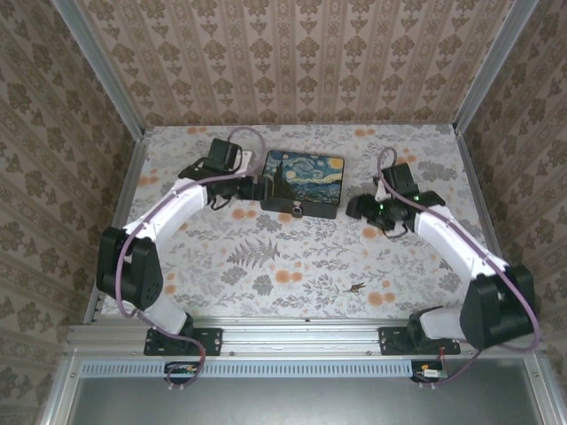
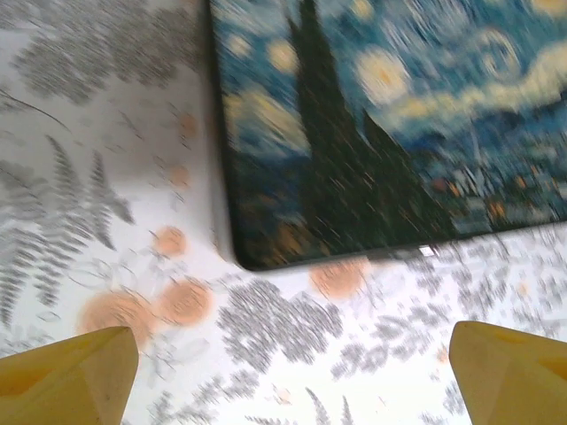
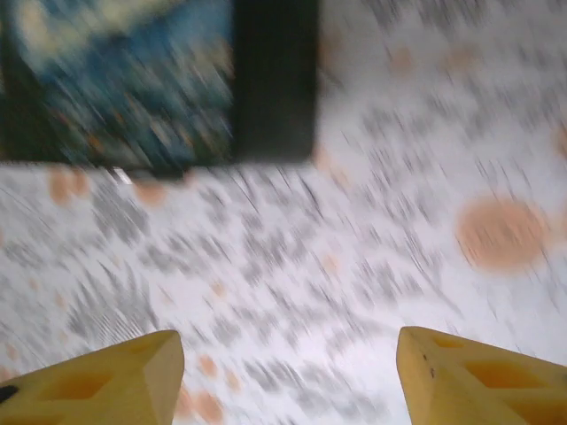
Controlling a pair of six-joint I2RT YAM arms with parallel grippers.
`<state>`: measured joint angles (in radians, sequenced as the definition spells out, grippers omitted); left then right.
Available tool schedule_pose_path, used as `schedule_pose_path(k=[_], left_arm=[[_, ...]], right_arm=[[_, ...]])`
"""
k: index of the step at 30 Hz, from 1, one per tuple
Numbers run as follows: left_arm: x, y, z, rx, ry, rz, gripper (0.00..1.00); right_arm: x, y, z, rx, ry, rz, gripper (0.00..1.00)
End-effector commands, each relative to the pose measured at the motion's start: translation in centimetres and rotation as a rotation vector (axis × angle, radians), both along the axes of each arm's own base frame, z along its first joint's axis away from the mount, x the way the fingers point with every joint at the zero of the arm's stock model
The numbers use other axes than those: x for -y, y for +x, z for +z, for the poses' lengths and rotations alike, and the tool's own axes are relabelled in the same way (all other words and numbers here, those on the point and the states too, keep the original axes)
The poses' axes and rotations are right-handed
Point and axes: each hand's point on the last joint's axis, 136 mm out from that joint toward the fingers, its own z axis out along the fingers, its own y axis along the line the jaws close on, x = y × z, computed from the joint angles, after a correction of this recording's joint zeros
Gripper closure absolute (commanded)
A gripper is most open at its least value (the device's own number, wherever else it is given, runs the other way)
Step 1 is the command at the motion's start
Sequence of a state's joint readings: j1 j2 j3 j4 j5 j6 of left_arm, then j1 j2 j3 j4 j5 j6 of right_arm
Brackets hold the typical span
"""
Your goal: Unlock a padlock with a key
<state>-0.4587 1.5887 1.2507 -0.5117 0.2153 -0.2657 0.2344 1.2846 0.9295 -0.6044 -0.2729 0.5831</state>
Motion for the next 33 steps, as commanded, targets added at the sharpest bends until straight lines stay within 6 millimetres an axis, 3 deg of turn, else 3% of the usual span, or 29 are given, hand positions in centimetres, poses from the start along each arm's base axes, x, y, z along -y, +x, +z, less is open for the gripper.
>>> schedule_pose_path(k=[1, 6, 9, 14, 22, 33], left_arm=[[-0.2, -2.9, -1.7, -0.058, 0.064, -0.009, 0.08], [1.0, -4.9, -2.4, -0.073, 0.053, -0.038, 0.08], [1.7, -5.4, -2.7, -0.075, 0.038, -0.051, 0.08], [3.0, -5.5, -3.1, -0.085, 0.034, -0.088, 0.08], [4.0, -5.3, -3.9, -0.092, 0.027, -0.135, 0.08], [3.4, -5.1, -3.6, -0.079, 0.038, -0.15, 0.08]], right_arm=[[1.2, -7.1, -2.7, -0.214, -0.048, -0.057, 0.46], [1.6, -13.8, -4.6, -0.328, -0.042, -0.13, 0.51], [1.8, -15.6, -5.9, -0.34, -0.015, -0.194, 0.51], [-0.1, -14.6, -7.4, -0.33, 0.08, -0.212, 0.51], [-2.2, -14.0, -9.3, -0.379, 0.059, -0.188, 0.56], [-2.1, -14.1, -10.9, -0.421, -0.015, -0.203, 0.57]])
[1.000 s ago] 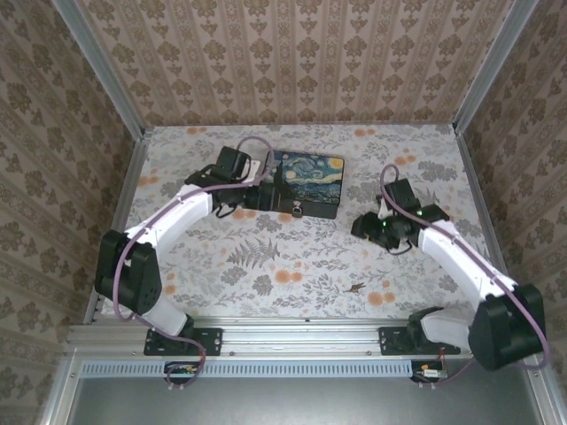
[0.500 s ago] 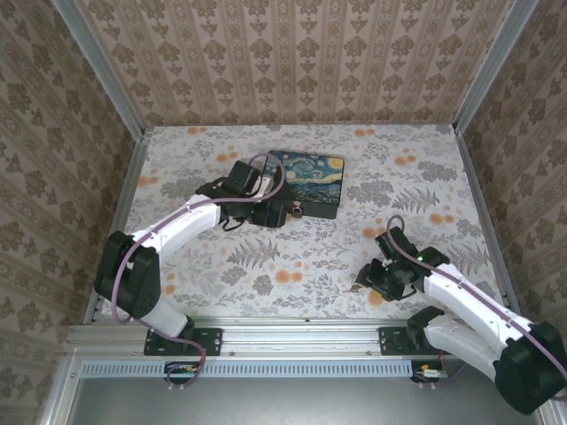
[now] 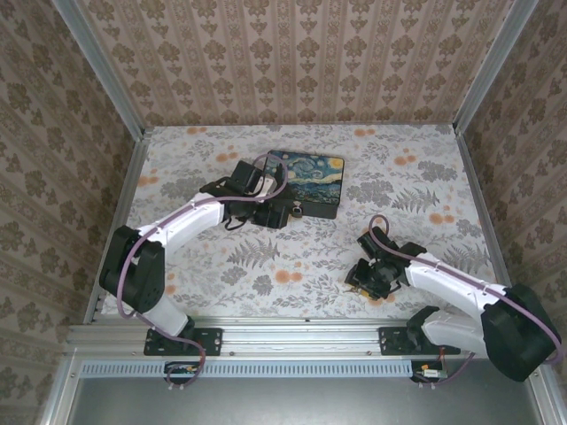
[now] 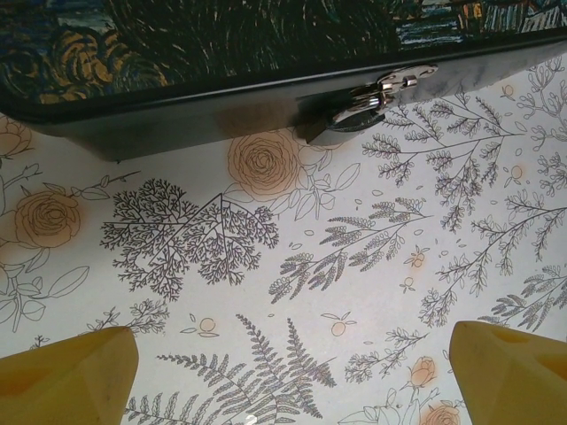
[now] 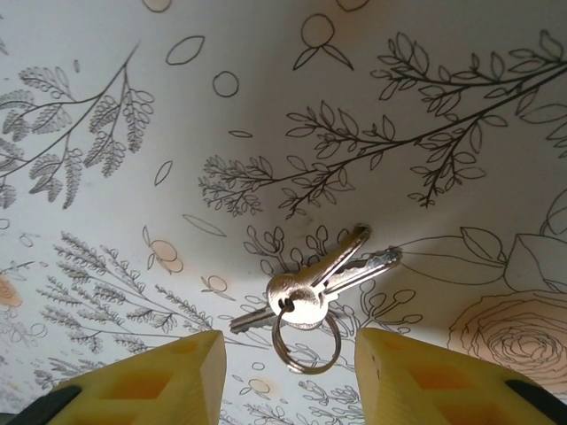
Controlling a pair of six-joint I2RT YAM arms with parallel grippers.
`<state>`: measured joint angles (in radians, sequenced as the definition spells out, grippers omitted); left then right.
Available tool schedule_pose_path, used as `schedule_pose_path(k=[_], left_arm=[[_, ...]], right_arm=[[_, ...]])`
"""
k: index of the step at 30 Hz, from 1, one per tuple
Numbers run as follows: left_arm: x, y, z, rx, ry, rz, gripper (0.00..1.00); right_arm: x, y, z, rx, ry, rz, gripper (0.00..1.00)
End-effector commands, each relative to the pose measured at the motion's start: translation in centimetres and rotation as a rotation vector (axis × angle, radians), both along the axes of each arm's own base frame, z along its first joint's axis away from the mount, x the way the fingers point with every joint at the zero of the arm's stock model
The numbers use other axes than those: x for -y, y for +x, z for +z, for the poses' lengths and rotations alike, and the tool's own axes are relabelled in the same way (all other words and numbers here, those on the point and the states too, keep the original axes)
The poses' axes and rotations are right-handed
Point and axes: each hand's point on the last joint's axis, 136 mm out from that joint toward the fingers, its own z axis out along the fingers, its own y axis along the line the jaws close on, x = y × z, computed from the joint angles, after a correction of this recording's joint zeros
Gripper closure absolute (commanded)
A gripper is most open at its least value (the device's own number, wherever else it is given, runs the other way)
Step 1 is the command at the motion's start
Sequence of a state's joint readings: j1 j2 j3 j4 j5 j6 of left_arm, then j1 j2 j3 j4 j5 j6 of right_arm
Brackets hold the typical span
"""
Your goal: Unlock a padlock with a key
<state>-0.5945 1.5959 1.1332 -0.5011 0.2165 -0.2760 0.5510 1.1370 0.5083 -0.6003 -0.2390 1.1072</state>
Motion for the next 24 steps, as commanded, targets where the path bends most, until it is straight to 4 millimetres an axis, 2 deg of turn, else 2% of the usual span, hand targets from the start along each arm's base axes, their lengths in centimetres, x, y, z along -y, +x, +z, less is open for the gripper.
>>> schedule_pose_path(k=[1, 13, 19, 24], left_arm=[[0.2, 0.4, 1.1, 0.025, -0.02, -0.02, 0.08], [0.0, 0.4, 2.0, 0.041, -0.031, -0.023, 0.08], [-0.1, 0.5, 2.5, 0.05, -0.028, -0.024, 0.08], [0.3, 0.7, 3.2, 0.052, -0.036, -0.028, 0.08]], right_arm=[[0.1, 0.6, -0.4, 0.006, -0.024, -0.027, 0.57], [0.4, 0.8, -2.0, -0.023, -0.074, -0.015, 0.69], [1.2, 1.1, -1.9, 0.024, -0.105, 0.0, 0.76], [0.2, 2.8, -1.2, 0.109, -0.076, 0.067, 0.81]])
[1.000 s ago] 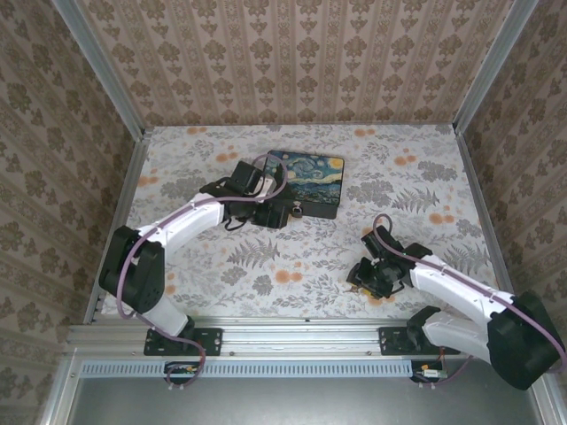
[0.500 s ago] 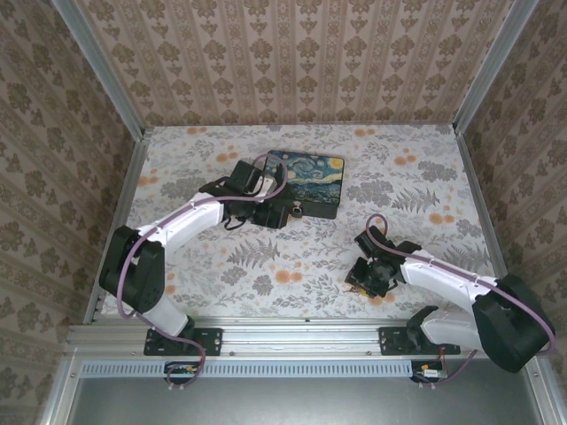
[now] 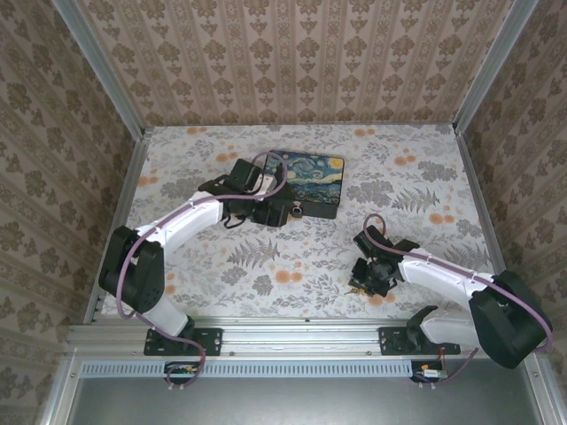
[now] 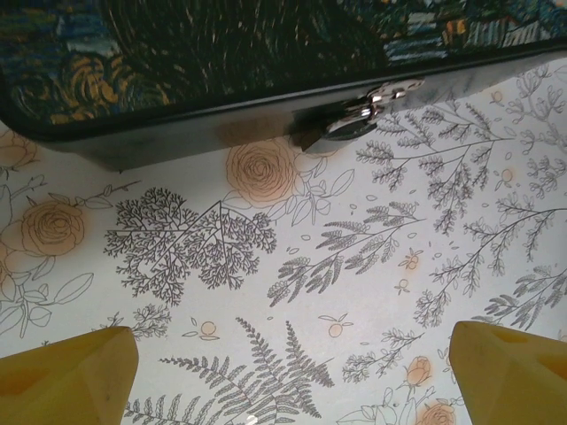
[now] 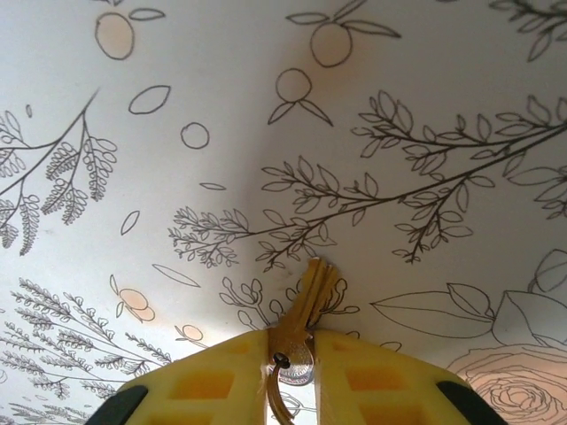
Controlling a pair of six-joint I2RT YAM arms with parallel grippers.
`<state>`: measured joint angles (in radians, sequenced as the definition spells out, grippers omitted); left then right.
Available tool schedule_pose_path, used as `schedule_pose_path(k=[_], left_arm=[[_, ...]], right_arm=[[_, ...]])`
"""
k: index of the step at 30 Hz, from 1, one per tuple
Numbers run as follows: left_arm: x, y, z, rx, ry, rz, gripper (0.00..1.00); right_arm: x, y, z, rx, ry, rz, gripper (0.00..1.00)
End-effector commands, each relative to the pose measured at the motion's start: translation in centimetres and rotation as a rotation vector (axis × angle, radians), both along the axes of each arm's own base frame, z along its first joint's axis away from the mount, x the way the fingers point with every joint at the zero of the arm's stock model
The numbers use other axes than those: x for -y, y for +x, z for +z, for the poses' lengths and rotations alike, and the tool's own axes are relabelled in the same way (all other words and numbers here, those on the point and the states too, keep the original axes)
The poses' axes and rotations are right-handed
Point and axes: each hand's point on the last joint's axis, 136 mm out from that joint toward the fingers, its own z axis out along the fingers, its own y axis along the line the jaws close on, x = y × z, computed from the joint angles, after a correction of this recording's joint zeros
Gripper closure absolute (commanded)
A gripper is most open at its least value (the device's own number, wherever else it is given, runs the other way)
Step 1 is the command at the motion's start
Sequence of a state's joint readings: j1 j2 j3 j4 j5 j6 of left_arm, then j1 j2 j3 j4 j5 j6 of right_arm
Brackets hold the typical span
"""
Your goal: Unlock a padlock with a key
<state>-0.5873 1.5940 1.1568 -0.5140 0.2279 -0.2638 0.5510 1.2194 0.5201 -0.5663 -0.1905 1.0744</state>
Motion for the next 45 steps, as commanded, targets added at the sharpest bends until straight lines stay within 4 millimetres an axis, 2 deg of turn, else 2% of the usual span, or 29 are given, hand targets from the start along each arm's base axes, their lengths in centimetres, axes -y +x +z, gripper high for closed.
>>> schedule_pose_path(k=[1, 7, 10, 18, 24, 28, 31, 34, 39, 45], left_arm=[[0.3, 0.4, 2.5, 0.042, -0.024, -0.02, 0.08], [0.6, 0.3, 3.0, 0.044, -0.017, -0.029, 0.08], [1.0, 0.3, 3.2, 0.041, -0.018, -0.039, 0.08], [2.0, -0.5, 3.2, -0.009, -0.063, -0.037, 0.08], [3.4, -1.8, 3.9, -0.037, -0.132, -0.08, 0.08], [6.2, -3.4, 5.6, -0.115, -0.334, -0.177, 0.09], [7.6, -4.4, 7.1, -0.173, -0.476, -0.245, 0.14], [8.1, -4.9, 8.6, -0.183, -0.562, -0.298, 0.2], [8.9, -6.6, 10.0, -0.199, -0.643, -0.401, 0.38], [9.0, -7.1, 9.8, -0.221, -0.668, -0.411, 0.58]], right_arm=[[-0.4, 2.1, 0.1, 0.114, -0.017, 0.069, 0.83], [-0.3, 2.8, 0.6, 0.163, -0.045, 0.16, 0.84], [-0.2, 3.2, 0.9, 0.203, -0.055, 0.207, 0.9], [-0.9, 4.7, 2.8, 0.359, -0.042, 0.332, 0.97], [-2.6, 6.0, 5.8, 0.524, 0.023, 0.443, 1.0], [-5.6, 7.2, 9.9, 0.724, 0.134, 0.594, 0.99], [-7.6, 7.6, 13.1, 0.884, 0.201, 0.729, 0.98], [-8.7, 8.1, 15.0, 0.952, 0.255, 0.811, 1.0], [-10.3, 9.0, 16.5, 0.924, 0.392, 0.886, 1.0], [-11.3, 10.6, 17.8, 0.893, 0.444, 0.906, 1.0]])
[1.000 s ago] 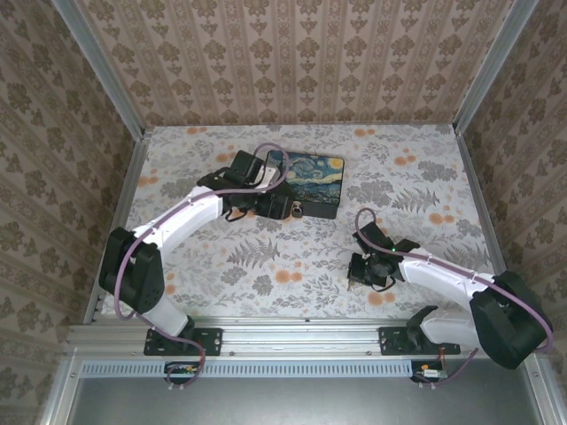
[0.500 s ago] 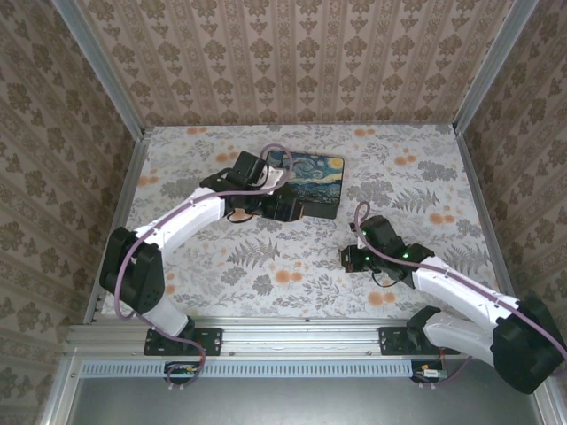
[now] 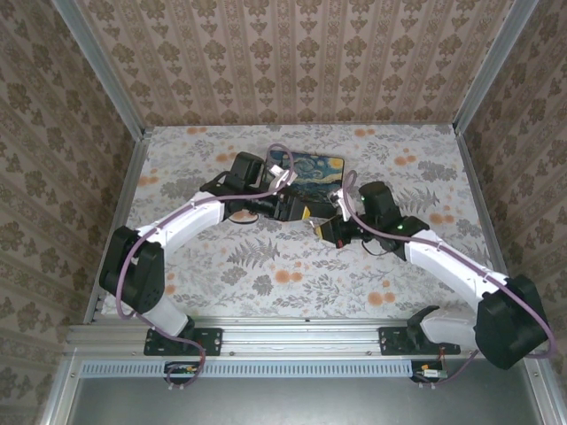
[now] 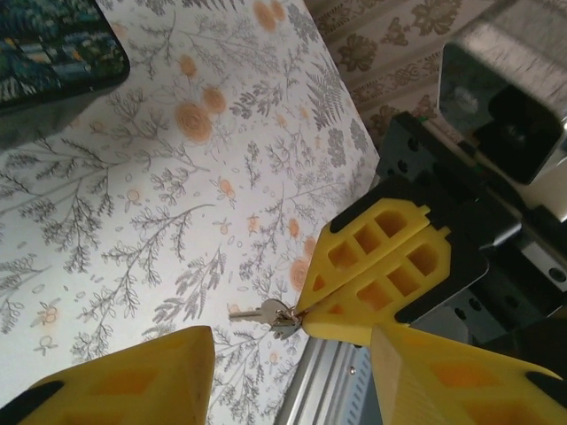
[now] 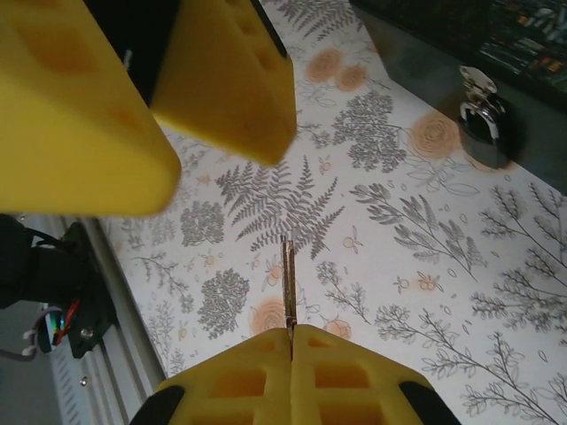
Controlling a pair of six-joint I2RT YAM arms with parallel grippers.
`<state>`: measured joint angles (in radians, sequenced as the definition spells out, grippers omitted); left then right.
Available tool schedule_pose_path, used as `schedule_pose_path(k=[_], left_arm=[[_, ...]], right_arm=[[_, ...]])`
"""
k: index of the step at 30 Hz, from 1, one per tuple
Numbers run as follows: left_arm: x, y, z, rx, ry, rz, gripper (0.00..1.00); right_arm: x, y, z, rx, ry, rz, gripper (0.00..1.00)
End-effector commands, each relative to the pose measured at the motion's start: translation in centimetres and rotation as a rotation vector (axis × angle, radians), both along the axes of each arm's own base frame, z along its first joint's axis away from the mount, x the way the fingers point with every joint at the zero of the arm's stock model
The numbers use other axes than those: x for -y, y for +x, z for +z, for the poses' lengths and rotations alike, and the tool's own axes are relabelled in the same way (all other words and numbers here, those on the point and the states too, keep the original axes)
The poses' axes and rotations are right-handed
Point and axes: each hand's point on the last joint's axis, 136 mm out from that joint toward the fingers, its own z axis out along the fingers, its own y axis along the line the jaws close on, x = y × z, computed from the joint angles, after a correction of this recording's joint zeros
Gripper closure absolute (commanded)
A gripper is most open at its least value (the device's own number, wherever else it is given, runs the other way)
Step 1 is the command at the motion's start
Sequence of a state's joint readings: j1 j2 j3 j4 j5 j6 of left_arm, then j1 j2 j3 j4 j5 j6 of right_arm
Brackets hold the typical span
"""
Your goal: Unlock a padlock with a key
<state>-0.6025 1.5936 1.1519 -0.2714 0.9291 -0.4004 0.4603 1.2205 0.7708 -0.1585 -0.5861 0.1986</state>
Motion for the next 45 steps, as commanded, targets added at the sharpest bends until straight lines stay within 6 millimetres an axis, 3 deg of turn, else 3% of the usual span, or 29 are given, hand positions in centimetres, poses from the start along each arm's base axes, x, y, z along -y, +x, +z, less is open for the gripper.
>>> schedule_pose_path(k=[1, 10, 14, 39, 41, 45], left_arm=[[0.4, -1.2, 1.9, 0.011, -0.07, -0.055, 0.59], [0.3, -1.2, 1.6, 0.009, -0.059, -0.043, 0.65], [0.2, -0.9, 1.5, 0.011, -0.055, -0.032, 0.75], [0.0, -1.0, 0.8, -0.018, -0.047, -0.03, 1.0], [0.1, -0.8, 1.0, -0.014, -0.055, -0.024, 1.0], [-0.4, 0.2, 1.1, -0.029, -0.068, 0.026, 1.0]], right_arm=[[-1.3, 0.4, 2.2, 0.001, 0.053, 0.098, 1.0], [-1.7, 0.7, 2.7, -0.026, 0.067, 0.12, 1.0], [-1.4, 0.5, 2.6, -0.029, 0.062, 0.118, 1.0], [-1.0, 2.1, 1.9, -0.07, 0.067, 0.059, 1.0], [-1.1, 2.2, 1.7, -0.076, 0.068, 0.058, 0.97], [-0.3, 2.7, 1.9, -0.078, 0.073, 0.028, 0.8]])
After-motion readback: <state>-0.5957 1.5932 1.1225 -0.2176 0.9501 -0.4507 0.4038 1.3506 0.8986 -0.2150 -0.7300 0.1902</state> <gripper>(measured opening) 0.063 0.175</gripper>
